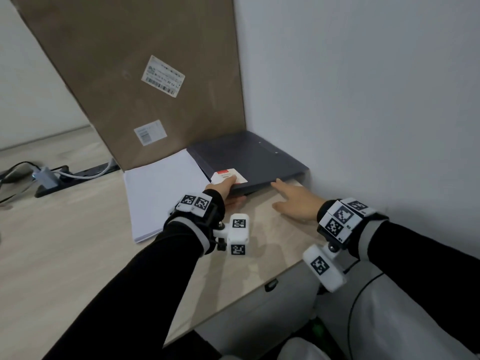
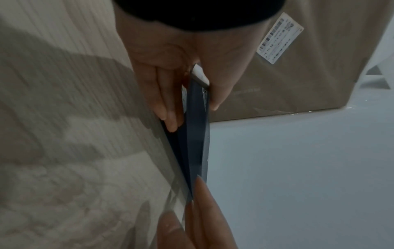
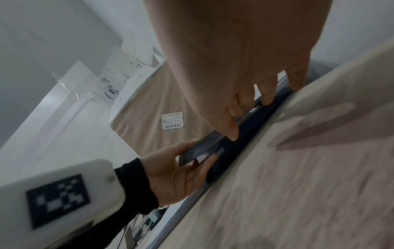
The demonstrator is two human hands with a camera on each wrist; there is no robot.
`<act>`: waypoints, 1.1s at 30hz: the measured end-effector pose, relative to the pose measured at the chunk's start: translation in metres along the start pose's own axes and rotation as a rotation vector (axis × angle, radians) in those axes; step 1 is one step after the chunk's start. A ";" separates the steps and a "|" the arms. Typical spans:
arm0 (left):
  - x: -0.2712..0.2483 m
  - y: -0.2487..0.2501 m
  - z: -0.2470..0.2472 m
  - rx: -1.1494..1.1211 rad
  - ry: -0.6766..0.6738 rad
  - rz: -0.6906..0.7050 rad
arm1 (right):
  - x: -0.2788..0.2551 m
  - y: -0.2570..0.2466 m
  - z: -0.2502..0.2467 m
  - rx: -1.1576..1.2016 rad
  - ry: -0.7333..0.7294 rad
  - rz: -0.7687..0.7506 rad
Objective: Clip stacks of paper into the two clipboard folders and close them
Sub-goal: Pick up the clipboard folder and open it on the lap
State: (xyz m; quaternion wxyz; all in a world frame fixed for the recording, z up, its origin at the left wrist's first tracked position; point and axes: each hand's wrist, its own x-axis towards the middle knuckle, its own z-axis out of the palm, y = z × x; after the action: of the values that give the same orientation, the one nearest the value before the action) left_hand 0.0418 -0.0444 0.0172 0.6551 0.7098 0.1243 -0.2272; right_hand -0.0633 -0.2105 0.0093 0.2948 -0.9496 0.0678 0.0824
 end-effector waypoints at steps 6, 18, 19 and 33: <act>-0.014 0.002 0.005 -0.308 -0.006 0.133 | -0.011 0.004 -0.008 0.254 0.288 0.010; -0.127 -0.074 -0.069 -0.233 -0.185 0.300 | -0.074 0.024 0.011 0.902 0.258 0.083; -0.136 -0.083 -0.072 -0.225 -0.187 0.301 | -0.082 0.022 0.014 0.923 0.282 0.069; -0.229 -0.183 -0.074 -0.141 -0.222 0.167 | -0.201 0.031 0.058 0.870 0.335 0.002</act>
State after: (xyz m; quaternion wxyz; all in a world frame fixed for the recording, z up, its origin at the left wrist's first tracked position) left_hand -0.2315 0.0769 -0.0290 0.7295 0.6405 0.0072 -0.2399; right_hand -0.2719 -0.1862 -0.0154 0.6507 -0.7378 0.1437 -0.1077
